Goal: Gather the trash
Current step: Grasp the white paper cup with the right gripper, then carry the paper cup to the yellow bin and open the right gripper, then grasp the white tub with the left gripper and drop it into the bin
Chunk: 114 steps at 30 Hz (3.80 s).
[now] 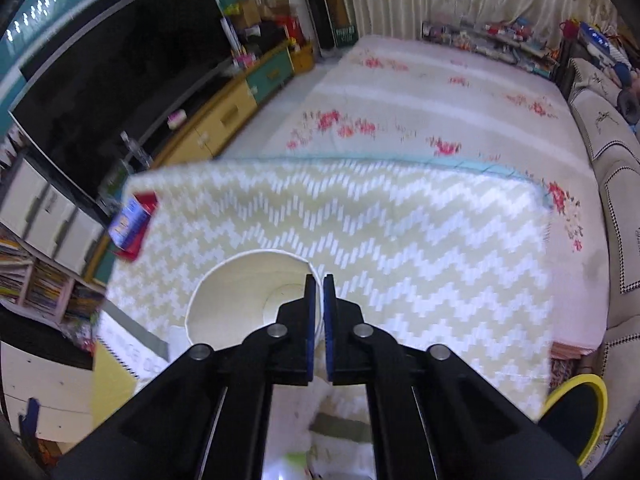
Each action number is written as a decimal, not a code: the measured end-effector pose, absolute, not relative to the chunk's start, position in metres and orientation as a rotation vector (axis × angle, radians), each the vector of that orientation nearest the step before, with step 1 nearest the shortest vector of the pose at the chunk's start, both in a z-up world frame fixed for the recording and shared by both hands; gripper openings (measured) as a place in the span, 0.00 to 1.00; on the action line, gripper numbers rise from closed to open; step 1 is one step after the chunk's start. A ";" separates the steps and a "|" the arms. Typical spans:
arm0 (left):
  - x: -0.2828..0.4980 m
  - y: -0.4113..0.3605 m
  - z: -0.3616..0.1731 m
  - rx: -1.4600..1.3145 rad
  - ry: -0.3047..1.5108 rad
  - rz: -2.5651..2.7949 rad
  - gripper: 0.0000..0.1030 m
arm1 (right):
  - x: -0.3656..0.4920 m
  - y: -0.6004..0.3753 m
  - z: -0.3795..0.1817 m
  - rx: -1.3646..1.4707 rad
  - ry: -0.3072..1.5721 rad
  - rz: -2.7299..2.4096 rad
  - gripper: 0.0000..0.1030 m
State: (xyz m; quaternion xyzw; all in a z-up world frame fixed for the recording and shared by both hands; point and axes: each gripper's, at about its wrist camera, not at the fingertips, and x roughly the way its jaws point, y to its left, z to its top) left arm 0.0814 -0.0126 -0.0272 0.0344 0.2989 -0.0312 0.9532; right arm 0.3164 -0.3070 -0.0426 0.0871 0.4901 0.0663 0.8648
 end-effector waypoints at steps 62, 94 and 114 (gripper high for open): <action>0.201 -0.103 -0.096 0.177 0.844 -0.511 0.82 | 0.123 -0.562 -0.162 0.298 1.091 -0.293 0.41; 0.094 -0.350 -0.010 0.427 0.678 -0.926 0.78 | 0.011 -0.598 -0.088 0.230 0.879 -0.362 0.41; 0.115 -0.474 -0.058 0.452 0.785 -0.947 0.87 | -0.039 -0.632 -0.102 0.266 0.872 -0.392 0.47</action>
